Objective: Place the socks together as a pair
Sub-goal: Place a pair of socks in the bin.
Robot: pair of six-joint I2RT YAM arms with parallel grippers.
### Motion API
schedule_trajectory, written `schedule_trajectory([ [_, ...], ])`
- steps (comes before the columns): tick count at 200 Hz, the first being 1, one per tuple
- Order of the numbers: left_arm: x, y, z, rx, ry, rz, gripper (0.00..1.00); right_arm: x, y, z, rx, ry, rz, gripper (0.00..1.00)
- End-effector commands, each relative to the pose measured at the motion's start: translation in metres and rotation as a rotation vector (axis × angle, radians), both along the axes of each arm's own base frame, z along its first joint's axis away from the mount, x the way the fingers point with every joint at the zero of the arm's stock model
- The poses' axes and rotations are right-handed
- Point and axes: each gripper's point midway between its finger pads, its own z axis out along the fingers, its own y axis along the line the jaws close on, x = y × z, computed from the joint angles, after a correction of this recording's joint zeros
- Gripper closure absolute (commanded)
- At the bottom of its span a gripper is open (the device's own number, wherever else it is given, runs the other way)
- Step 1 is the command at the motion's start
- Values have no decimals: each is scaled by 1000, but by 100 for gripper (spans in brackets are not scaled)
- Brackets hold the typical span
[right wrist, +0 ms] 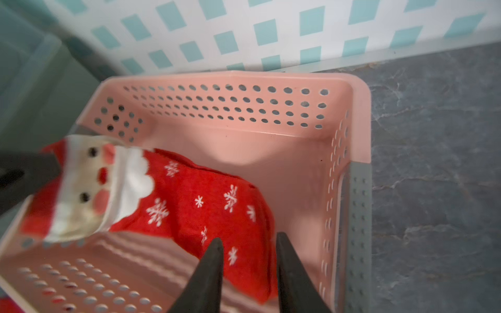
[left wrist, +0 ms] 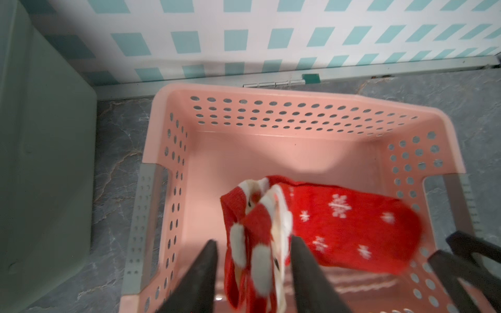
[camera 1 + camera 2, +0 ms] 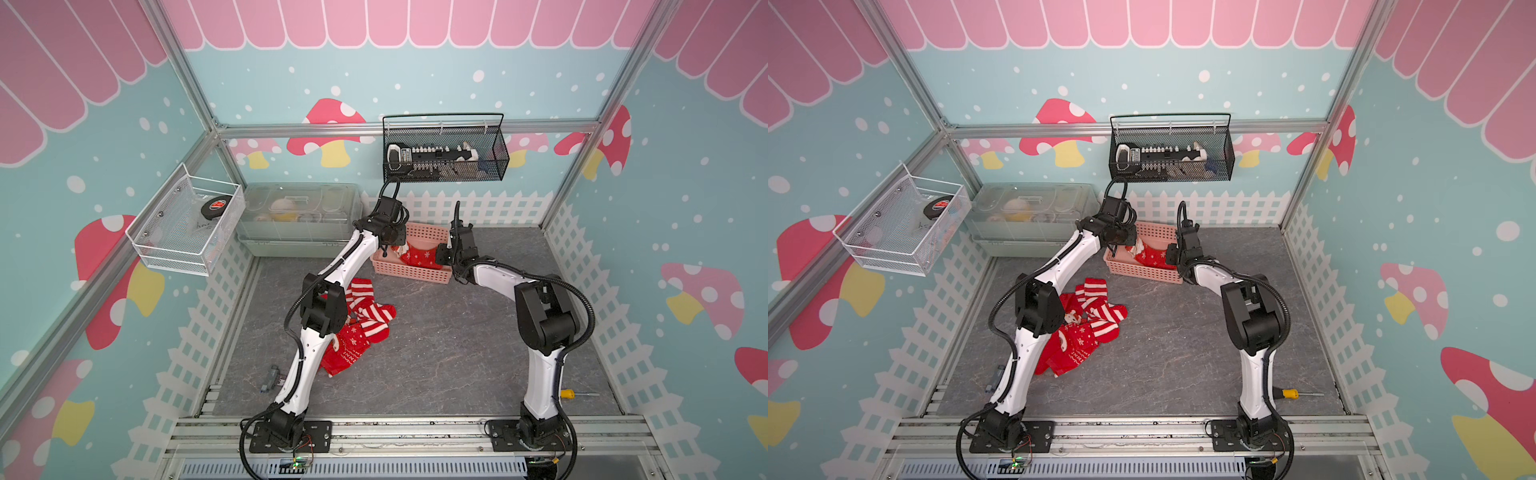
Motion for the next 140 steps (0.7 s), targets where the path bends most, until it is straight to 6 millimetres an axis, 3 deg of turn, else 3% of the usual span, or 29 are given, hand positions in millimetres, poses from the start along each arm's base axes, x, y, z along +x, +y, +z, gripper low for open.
schedule_trajectory([
  [1, -4, -9, 31, -46, -32, -37, 26, 6, 3, 30, 18, -44, 15, 46],
  [11, -8, -13, 45, -72, -44, -48, 22, 4, 2, 42, 22, -54, 12, 41],
  [34, -21, -23, 83, -166, -61, -85, 21, -10, 0, 64, 14, -73, 21, 40],
  [43, -29, -25, 97, -190, -65, -97, 21, -21, -2, 86, 27, -109, 24, 41],
  [79, -73, -35, 131, -173, -84, -138, 21, -64, -6, 121, 77, -154, 57, 44],
  [106, -111, -37, 151, -263, -32, -168, 22, -101, -12, 129, 100, -160, 90, 44],
  [140, -160, -20, 167, -266, -22, -160, 22, -136, -21, 115, 136, -153, 93, 44],
])
